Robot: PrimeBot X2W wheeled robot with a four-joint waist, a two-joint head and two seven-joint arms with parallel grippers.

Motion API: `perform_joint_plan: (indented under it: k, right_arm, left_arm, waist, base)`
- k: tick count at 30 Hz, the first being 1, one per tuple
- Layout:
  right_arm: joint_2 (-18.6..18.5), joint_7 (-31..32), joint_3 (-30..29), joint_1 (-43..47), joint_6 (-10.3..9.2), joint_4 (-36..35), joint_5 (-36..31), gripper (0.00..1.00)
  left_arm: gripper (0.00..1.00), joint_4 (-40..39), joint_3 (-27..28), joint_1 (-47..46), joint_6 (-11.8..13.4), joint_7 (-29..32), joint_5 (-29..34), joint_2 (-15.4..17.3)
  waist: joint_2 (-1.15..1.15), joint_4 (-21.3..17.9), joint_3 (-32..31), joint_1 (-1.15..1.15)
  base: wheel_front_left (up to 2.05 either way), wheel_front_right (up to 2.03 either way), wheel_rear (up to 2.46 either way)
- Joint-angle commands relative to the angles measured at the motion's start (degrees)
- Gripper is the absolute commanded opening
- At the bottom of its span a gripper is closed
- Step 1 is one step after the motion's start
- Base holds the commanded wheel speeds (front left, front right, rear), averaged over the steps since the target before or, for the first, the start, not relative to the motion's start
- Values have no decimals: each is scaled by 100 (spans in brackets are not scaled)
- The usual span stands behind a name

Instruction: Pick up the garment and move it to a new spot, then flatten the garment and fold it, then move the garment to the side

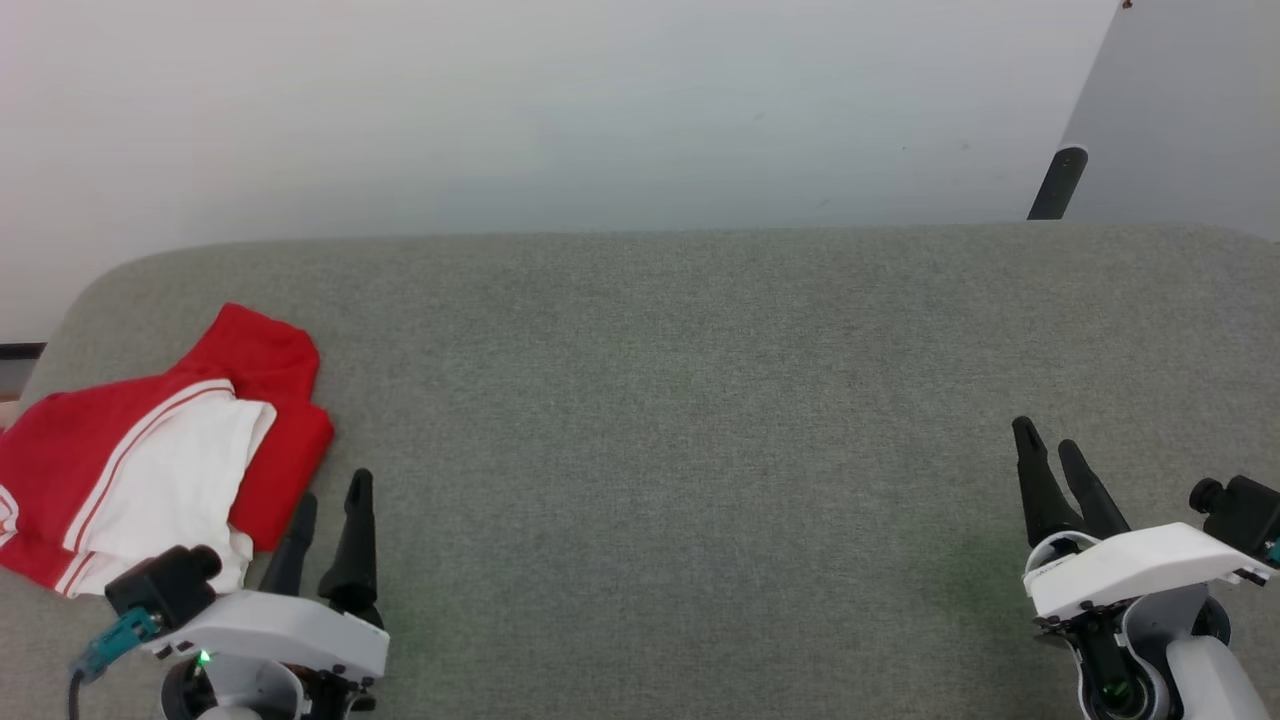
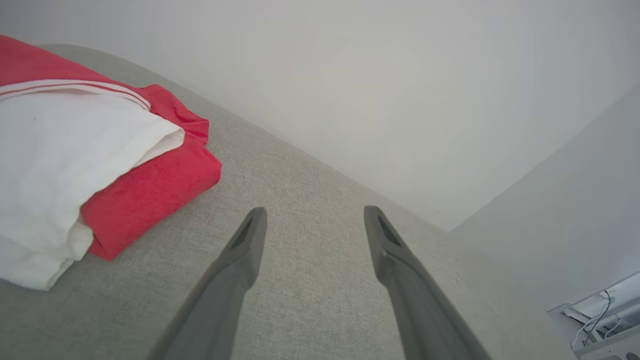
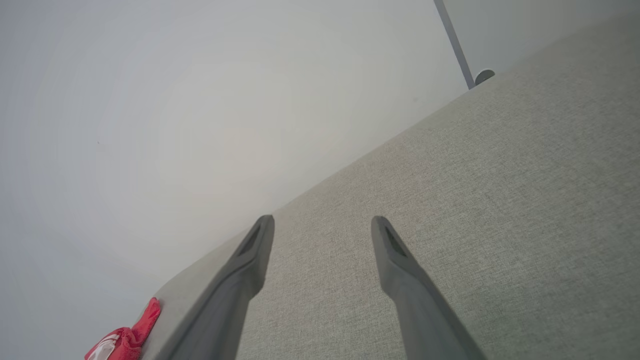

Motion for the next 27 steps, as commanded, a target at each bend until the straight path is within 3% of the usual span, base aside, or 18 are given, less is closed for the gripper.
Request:
perform_joint_plan:
  k: [1,27]
  right_arm:
    - [20,-62,-24,-168,3,-47,-279,100]
    - [16,-264,-84,-404,3,1,-2225,100]
  left_arm:
    - [100,-42,-1,-155,21,-65,244,76]
    - [100,-67,134,-243,-104,-449,1762,152]
  waist:
    - [0,-5,5,0]
    - [0,-40,14,0]
  base:
    - [0,0,0]
    - [0,0,0]
